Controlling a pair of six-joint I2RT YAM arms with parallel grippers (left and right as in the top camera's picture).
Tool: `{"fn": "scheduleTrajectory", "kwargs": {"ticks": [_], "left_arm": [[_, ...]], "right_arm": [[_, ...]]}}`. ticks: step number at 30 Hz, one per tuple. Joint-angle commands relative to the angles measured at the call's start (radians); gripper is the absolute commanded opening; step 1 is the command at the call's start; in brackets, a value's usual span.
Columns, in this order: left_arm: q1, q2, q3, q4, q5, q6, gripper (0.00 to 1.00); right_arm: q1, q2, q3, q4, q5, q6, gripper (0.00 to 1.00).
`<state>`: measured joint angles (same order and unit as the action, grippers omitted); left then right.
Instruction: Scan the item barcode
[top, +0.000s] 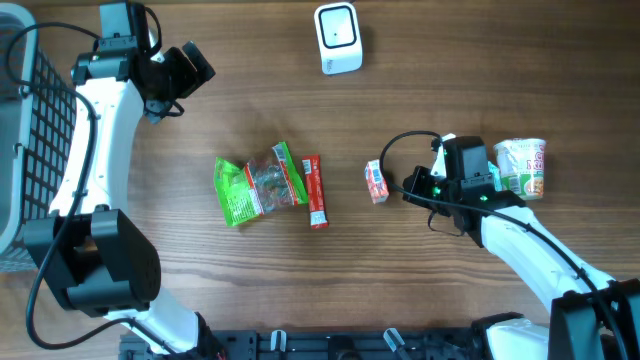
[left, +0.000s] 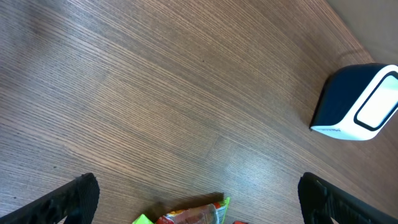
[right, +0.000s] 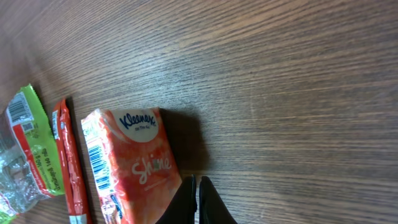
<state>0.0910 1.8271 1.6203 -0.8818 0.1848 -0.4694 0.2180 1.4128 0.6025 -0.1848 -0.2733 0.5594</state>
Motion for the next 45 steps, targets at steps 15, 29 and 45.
{"fn": "scheduleTrajectory", "kwargs": {"ticks": [15, 29, 45], "left_arm": [[0.004, 0.0, 0.003, 0.001, 0.005, -0.002, 1.0], [0.004, 0.0, 0.003, 0.001, 0.005, -0.002, 1.0], [0.004, 0.0, 0.003, 0.001, 0.005, -0.002, 1.0]], "right_arm": [[0.117, 0.089, -0.009, 0.093, -0.132, 0.04, 0.07], [0.22, 0.09, 0.142, 0.034, -0.029, -0.076, 0.4], [0.22, 0.273, 0.142, 0.12, -0.012, 0.027, 0.35]]}}
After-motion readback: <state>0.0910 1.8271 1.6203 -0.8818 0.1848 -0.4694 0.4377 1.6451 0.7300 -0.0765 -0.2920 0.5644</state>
